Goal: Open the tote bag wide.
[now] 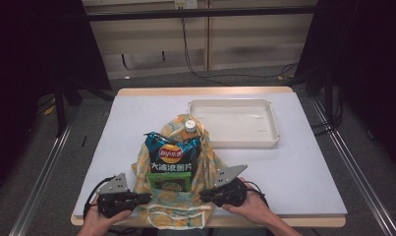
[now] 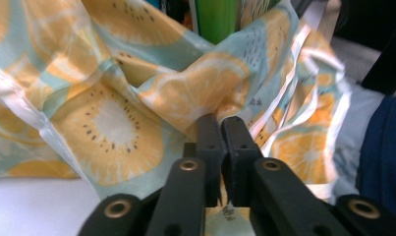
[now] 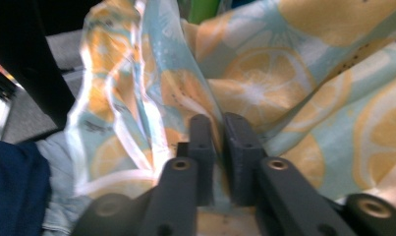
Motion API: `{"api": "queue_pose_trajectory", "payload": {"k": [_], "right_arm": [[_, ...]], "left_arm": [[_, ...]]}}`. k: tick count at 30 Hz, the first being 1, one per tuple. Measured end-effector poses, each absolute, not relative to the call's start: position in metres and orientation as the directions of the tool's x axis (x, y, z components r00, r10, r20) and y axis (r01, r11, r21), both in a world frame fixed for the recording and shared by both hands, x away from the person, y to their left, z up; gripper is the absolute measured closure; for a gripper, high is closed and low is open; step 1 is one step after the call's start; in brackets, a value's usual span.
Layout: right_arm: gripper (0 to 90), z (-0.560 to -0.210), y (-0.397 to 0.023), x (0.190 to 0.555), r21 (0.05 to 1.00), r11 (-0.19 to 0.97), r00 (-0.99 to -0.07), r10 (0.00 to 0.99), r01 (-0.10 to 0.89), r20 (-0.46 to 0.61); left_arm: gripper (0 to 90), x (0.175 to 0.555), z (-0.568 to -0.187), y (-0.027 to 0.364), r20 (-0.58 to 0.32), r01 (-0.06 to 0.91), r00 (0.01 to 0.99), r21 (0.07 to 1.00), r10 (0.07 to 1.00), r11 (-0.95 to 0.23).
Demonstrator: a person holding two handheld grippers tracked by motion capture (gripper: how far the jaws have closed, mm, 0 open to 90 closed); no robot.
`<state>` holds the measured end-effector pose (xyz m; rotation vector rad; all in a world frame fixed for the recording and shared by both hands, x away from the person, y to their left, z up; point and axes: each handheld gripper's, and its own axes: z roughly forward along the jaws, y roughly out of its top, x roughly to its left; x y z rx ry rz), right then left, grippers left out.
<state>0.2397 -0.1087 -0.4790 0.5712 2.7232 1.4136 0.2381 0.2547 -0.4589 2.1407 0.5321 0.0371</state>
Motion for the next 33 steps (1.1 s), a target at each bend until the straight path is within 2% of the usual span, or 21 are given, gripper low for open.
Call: {"api": "queue_pose_trajectory", "payload": {"k": [4,9,17,22,28,33], "right_arm": [[69.5,-0.462,-0.117,0.236,0.826,0.476,-0.93,0.337,0.3,0.144],[60.8,-0.44,-0.131,0.233,0.865,0.419,-0.924,0.363,0.275,0.118],[64.6,-0.42,-0.15,0.248,0.898,0.338,-0.881,0.463,0.283,0.103],[60.6,-0.408,-0.153,0.272,0.907,0.313,-0.852,0.516,0.282,0.087],[52.0,-0.396,-0.147,0.303,0.913,0.305,-0.813,0.581,0.27,0.046],[46.0,-0.402,-0.137,0.326,0.901,0.316,-0.79,0.611,0.298,0.047]], "left_arm": [[81.8,0.237,-0.446,0.271,-0.166,0.338,0.899,0.852,0.406,-0.4],[78.3,0.239,-0.441,0.281,-0.177,0.343,0.879,0.88,0.443,-0.329],[71.1,0.262,-0.428,0.281,-0.145,0.319,0.854,0.905,0.499,-0.282],[65.3,0.289,-0.425,0.277,-0.128,0.323,0.83,0.904,0.543,-0.281],[50.0,0.304,-0.42,0.269,-0.14,0.328,0.824,0.908,0.549,-0.26],[37.9,0.311,-0.417,0.258,-0.137,0.325,0.839,0.902,0.526,-0.285]]}}
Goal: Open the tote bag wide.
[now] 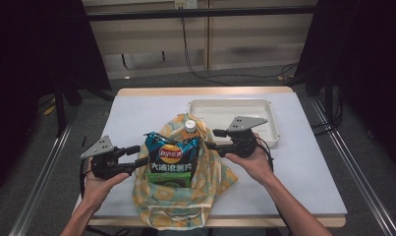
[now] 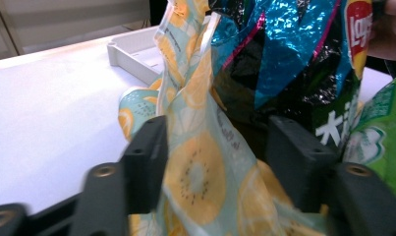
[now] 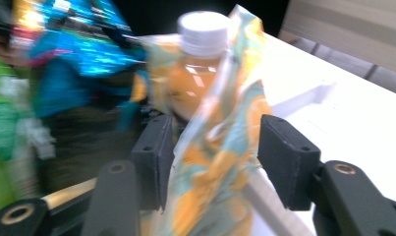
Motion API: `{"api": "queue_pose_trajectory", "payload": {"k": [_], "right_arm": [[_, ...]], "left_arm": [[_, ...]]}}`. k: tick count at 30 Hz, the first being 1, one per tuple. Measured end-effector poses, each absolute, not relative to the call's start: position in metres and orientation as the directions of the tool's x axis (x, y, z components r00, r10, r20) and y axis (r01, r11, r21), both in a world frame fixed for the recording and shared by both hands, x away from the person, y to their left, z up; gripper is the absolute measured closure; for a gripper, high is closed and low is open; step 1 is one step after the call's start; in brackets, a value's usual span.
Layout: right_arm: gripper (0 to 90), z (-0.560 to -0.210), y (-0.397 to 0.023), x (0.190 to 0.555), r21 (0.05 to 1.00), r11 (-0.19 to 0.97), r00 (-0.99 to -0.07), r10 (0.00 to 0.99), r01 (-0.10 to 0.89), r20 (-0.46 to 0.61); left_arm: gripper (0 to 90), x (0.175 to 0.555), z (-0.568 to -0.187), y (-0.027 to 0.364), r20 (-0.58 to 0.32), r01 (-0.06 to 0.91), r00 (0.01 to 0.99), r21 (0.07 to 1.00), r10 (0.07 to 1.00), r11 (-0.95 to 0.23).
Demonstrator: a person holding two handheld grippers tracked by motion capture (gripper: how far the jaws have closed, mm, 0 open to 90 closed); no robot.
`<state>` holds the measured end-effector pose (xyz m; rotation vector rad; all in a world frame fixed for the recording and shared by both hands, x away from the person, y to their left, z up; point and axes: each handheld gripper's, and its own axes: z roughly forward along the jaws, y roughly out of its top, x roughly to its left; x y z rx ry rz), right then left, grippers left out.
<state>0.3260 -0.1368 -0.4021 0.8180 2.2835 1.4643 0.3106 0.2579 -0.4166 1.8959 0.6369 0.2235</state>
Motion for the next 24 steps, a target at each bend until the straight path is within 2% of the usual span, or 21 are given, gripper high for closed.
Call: {"api": "queue_pose_trajectory", "payload": {"k": [2,3,6,8,11,15,21,24], "right_arm": [[48.5,-0.407,-0.133,0.333,0.898,0.311,-0.785,0.617,0.311,0.058],[54.8,-0.409,-0.13,0.335,0.898,0.311,-0.787,0.614,0.311,0.06],[76.1,-0.415,-0.128,0.338,0.886,0.334,-0.774,0.632,0.323,0.044],[87.3,-0.417,-0.131,0.34,0.886,0.327,-0.759,0.65,0.329,0.042],[89.7,-0.418,-0.14,0.343,0.887,0.309,-0.735,0.677,0.344,0.049],[89.8,-0.427,-0.151,0.344,0.88,0.304,-0.714,0.698,0.364,0.054],[86.9,-0.442,-0.14,0.343,0.874,0.325,-0.716,0.697,0.361,0.036],[88.4,-0.439,-0.133,0.349,0.877,0.323,-0.716,0.697,0.356,0.033]], "left_arm": [[35.1,0.312,-0.419,0.256,-0.141,0.332,0.84,0.897,0.524,-0.291],[32.6,0.313,-0.42,0.256,-0.137,0.332,0.84,0.895,0.525,-0.297],[32.5,0.313,-0.427,0.255,-0.133,0.337,0.841,0.887,0.525,-0.315],[36.5,0.314,-0.432,0.254,-0.128,0.345,0.841,0.875,0.526,-0.338],[56.2,0.315,-0.437,0.253,-0.135,0.363,0.84,0.86,0.525,-0.36],[88.1,0.316,-0.439,0.253,-0.145,0.366,0.843,0.86,0.517,-0.355],[90.0,0.315,-0.44,0.258,-0.139,0.39,0.81,0.853,0.57,-0.346],[90.0,0.319,-0.442,0.265,-0.151,0.407,0.792,0.853,0.591,-0.328]]}}
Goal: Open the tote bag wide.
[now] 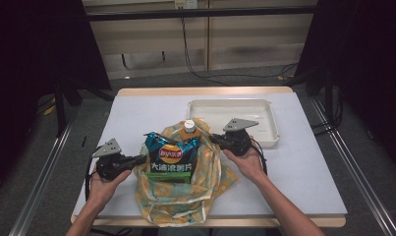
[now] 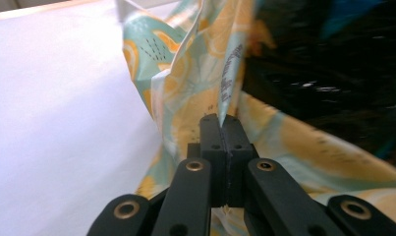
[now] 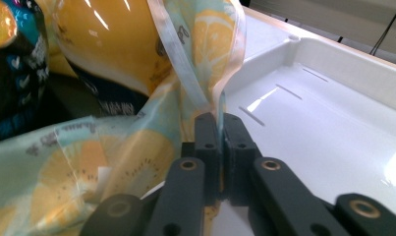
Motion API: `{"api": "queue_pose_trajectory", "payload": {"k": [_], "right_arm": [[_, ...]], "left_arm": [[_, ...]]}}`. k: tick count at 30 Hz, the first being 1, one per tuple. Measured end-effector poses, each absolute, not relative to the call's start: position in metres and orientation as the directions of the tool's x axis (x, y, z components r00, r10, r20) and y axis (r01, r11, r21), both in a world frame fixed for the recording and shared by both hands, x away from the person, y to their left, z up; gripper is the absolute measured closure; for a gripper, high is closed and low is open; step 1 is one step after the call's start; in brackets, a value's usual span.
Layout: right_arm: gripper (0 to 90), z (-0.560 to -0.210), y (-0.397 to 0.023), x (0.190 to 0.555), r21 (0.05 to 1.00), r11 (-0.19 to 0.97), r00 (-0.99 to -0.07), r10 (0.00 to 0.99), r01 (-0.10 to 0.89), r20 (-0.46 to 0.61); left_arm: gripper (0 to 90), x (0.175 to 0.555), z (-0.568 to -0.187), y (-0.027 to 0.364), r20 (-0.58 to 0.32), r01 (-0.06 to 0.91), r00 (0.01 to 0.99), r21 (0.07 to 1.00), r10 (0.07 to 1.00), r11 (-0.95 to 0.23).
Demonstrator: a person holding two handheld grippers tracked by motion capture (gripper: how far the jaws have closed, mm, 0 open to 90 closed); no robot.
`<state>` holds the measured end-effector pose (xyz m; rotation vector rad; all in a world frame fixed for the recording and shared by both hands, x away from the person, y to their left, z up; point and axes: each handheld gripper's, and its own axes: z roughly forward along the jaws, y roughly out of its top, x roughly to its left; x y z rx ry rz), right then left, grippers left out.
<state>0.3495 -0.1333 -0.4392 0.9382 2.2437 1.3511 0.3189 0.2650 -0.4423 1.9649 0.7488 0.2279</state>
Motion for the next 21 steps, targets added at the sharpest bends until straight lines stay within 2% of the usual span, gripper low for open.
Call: {"api": "queue_pose_trajectory", "payload": {"k": [4,14,21], "right_arm": [[89.2,-0.438,-0.127,0.355,0.875,0.317,-0.705,0.709,0.365,0.037],[89.6,-0.467,-0.127,0.359,0.827,0.377,-0.728,0.684,0.417,0.055],[88.9,-0.476,-0.125,0.36,0.81,0.397,-0.736,0.674,0.432,0.062]], "left_arm": [[90.0,0.32,-0.449,0.271,-0.159,0.427,0.787,0.837,0.596,-0.342],[90.0,0.311,-0.461,0.282,-0.174,0.454,0.787,0.812,0.592,-0.366],[90.0,0.312,-0.468,0.28,-0.179,0.476,0.784,0.789,0.595,-0.389]]}}
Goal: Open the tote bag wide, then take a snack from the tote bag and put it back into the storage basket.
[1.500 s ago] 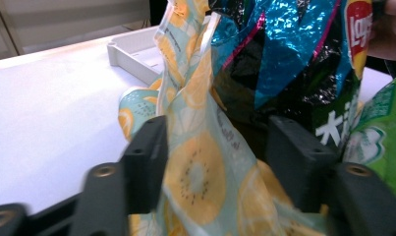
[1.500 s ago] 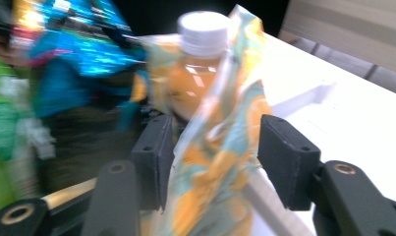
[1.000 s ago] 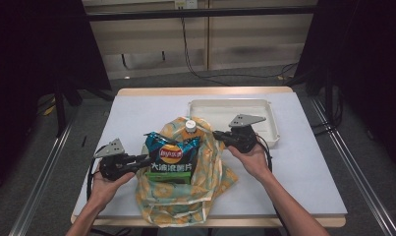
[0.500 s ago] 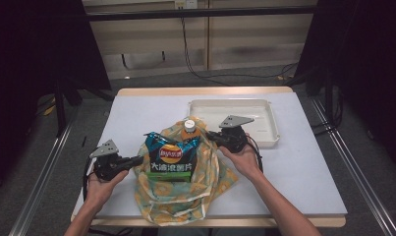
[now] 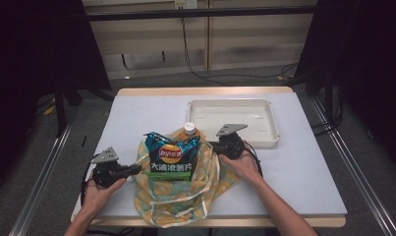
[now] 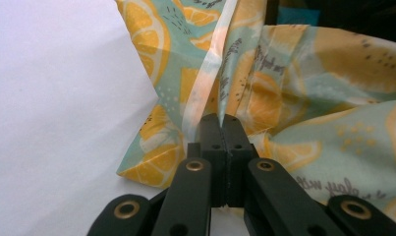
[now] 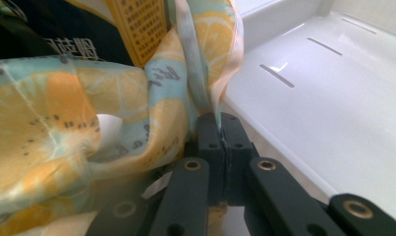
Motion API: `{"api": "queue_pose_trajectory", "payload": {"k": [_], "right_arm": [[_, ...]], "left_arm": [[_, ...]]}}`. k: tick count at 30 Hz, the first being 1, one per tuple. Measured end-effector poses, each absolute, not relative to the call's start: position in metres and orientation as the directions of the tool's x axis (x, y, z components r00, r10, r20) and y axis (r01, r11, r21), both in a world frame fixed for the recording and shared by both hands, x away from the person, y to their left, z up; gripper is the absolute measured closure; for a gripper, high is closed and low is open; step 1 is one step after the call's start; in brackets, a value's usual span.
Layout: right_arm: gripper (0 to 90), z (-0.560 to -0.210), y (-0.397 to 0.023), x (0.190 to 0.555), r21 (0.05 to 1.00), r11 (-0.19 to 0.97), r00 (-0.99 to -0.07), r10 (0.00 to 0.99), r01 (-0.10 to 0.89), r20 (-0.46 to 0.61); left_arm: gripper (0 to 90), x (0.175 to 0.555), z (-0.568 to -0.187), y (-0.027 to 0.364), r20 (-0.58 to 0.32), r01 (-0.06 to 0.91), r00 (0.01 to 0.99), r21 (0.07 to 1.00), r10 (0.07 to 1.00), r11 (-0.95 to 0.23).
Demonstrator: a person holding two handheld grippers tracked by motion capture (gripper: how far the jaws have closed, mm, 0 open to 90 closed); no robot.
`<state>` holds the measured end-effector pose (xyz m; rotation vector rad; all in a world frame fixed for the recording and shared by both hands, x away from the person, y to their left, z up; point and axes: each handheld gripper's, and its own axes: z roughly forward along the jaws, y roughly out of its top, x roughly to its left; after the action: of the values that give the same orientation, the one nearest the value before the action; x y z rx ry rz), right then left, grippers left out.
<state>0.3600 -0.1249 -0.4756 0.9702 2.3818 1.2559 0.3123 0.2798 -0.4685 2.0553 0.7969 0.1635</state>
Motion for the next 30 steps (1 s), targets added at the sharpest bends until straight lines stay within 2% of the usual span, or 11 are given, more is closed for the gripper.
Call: {"api": "queue_pose_trajectory", "payload": {"k": [3,5,7,8,10,12,18,25,30], "right_arm": [[87.4,-0.478,-0.125,0.361,0.81,0.384,-0.731,0.678,0.443,0.078],[82.6,-0.475,-0.127,0.36,0.818,0.372,-0.729,0.68,0.439,0.082],[75.1,-0.47,-0.131,0.358,0.834,0.347,-0.722,0.687,0.429,0.086],[70.1,-0.466,-0.134,0.357,0.843,0.33,-0.717,0.691,0.425,0.09],[62.2,-0.457,-0.14,0.353,0.863,0.294,-0.712,0.694,0.412,0.103],[59.4,-0.448,-0.145,0.348,0.876,0.279,-0.719,0.687,0.394,0.105],[50.1,-0.429,-0.152,0.326,0.899,0.249,-0.745,0.657,0.361,0.117],[46.8,-0.413,-0.152,0.292,0.916,0.246,-0.796,0.594,0.316,0.115],[58.7,-0.405,-0.144,0.277,0.925,0.249,-0.84,0.529,0.287,0.118]], "left_arm": [[90.0,0.311,-0.47,0.278,-0.177,0.472,0.786,0.792,0.593,-0.389],[89.3,0.308,-0.468,0.279,-0.179,0.457,0.793,0.807,0.582,-0.374],[84.0,0.305,-0.466,0.279,-0.174,0.448,0.788,0.821,0.591,-0.355],[78.2,0.304,-0.464,0.28,-0.172,0.443,0.786,0.827,0.594,-0.346],[76.4,0.302,-0.461,0.28,-0.17,0.432,0.785,0.839,0.595,-0.33],[70.8,0.3,-0.458,0.28,-0.162,0.426,0.781,0.845,0.603,-0.324],[62.4,0.292,-0.45,0.282,-0.163,0.403,0.77,0.874,0.618,-0.272],[59.1,0.273,-0.441,0.287,-0.169,0.38,0.767,0.897,0.619,-0.226],[59.5,0.263,-0.439,0.286,-0.173,0.372,0.777,0.902,0.606,-0.22]]}}
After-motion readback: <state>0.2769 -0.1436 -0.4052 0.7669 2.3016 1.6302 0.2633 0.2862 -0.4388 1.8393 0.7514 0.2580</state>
